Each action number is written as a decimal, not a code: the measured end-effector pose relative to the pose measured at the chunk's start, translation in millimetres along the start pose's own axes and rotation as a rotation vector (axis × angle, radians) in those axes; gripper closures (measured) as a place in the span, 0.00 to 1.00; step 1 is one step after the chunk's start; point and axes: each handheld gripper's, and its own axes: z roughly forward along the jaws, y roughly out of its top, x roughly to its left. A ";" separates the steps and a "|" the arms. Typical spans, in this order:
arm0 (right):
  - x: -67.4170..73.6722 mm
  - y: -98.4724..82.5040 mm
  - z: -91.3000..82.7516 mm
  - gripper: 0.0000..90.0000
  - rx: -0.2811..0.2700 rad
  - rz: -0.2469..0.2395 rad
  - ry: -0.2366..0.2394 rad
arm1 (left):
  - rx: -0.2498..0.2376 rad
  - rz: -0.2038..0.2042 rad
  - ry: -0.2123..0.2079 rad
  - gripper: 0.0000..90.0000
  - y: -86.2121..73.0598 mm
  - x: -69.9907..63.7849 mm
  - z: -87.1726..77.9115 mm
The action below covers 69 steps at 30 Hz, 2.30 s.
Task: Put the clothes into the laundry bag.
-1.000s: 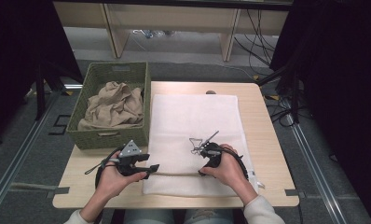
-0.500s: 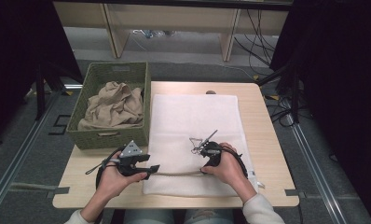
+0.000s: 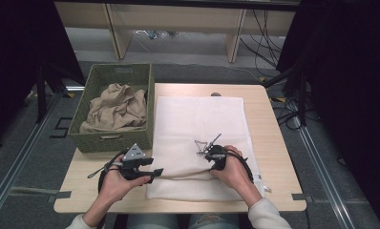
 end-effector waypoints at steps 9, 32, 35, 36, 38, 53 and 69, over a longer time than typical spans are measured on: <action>4.5 0.9 -12.2 0.97 -0.016 0.013 -0.038 | -0.040 -0.007 0.010 0.45 2.1 0.4 -4.0; -0.4 4.1 -73.1 0.97 -0.329 0.128 -0.103 | -0.290 0.032 -0.007 0.43 21.4 -1.7 -26.2; -1.1 4.6 -78.1 0.97 -0.369 0.134 -0.120 | -0.321 0.048 -0.010 0.42 24.5 -2.5 -29.9; -1.1 4.4 -80.4 0.97 -0.376 0.133 -0.124 | -0.330 0.047 -0.006 0.41 25.1 -2.8 -30.8; -1.0 4.9 -83.9 0.97 -0.400 0.140 -0.127 | -0.350 0.056 -0.005 0.40 26.4 -2.4 -32.3; -0.7 12.1 -97.9 0.97 -0.498 0.152 -0.162 | -0.409 0.067 0.062 0.31 34.0 3.9 -44.4; 1.9 22.4 -109.3 0.98 -0.620 0.146 -0.186 | -0.406 0.002 0.307 0.15 63.9 72.7 -50.5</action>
